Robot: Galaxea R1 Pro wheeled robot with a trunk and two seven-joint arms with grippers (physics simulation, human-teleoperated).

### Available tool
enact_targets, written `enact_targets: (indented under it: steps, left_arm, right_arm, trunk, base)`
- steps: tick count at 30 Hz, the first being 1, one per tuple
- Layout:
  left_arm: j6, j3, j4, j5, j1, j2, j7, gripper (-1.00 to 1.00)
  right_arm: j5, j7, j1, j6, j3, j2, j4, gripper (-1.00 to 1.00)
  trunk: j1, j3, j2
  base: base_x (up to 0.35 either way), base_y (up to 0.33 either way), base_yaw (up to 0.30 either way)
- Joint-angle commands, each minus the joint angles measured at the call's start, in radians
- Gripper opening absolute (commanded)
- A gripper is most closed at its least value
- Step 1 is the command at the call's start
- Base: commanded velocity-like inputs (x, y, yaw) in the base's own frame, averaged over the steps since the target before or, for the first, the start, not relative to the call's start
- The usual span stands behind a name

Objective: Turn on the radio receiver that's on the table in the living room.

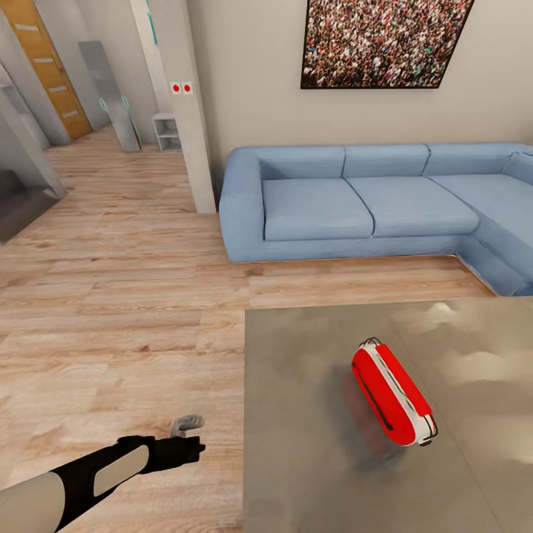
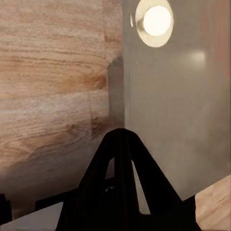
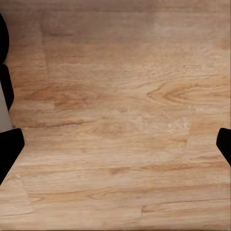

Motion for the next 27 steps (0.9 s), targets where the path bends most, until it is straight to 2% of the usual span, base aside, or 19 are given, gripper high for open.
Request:
enact_targets:
  steps: [1,5,6,9,13,16,18,21,24,27]
  left_arm:
    - [0.0,-0.002,0.006,0.0,0.004,-0.001,0.0,-1.0]
    - [0.0,-0.004,0.029,0.0,0.015,-0.004,0.0,-1.0]
    - [0.0,-0.005,0.042,0.0,0.024,-0.006,0.0,-1.0]
    - [-0.001,-0.006,0.081,-0.003,0.059,-0.017,0.0,-1.0]
    - [-0.038,-0.007,0.136,-0.004,0.094,-0.034,0.0,-1.0]
    - [-0.07,-0.007,0.191,-0.004,0.138,-0.064,0.001,-1.0]
    - [-0.083,-0.008,0.259,-0.008,0.178,-0.104,0.001,-1.0]
    - [-0.089,-0.008,0.347,-0.01,0.208,-0.151,0.0,-1.0]
    - [-0.093,-0.008,0.463,-0.012,0.25,-0.214,0.0,-1.0]
    - [-0.099,-0.008,0.505,-0.013,0.282,-0.253,0.004,-1.0]
  right_arm:
    - [0.005,-0.025,-0.003,-0.003,0.0,0.02,0.004,1.0]
    - [0.017,-0.115,-0.007,-0.01,0.0,0.093,0.01,1.0]
    - [0.023,-0.15,-0.008,-0.015,0.0,0.119,0.011,1.0]
    - [0.035,-0.231,-0.004,-0.031,0.0,0.172,0.011,1.0]
    - [0.042,-0.276,0.012,-0.042,0.0,0.209,0.012,1.0]
    - [0.044,-0.287,0.027,-0.046,0.0,0.229,0.012,1.0]
    - [0.044,-0.29,0.032,-0.049,0.0,0.245,0.012,1.0]
    - [0.044,-0.292,0.034,-0.05,0.0,0.26,0.012,1.0]
    - [0.045,-0.294,0.035,-0.05,0.0,0.277,0.012,1.0]
    - [0.045,-0.294,0.035,-0.049,0.0,0.283,0.012,1.0]
  trunk:
    - [0.0,0.0,0.0]
    - [0.0,0.0,0.0]
    - [0.0,0.0,0.0]
    - [0.0,0.0,0.0]
    - [0.0,0.0,0.0]
    - [0.0,0.0,0.0]
    - [0.0,0.0,0.0]
    - [0.0,0.0,0.0]
    - [0.0,0.0,0.0]
    - [0.0,0.0,0.0]
  base:
    - [0.0,0.0,0.0]
    - [0.0,0.0,0.0]
    - [0.0,0.0,0.0]
    - [0.0,0.0,0.0]
    - [0.0,0.0,0.0]
    - [0.0,0.0,0.0]
    - [0.0,0.0,0.0]
    - [0.0,0.0,0.0]
    - [0.0,0.0,0.0]
    - [0.0,0.0,0.0]
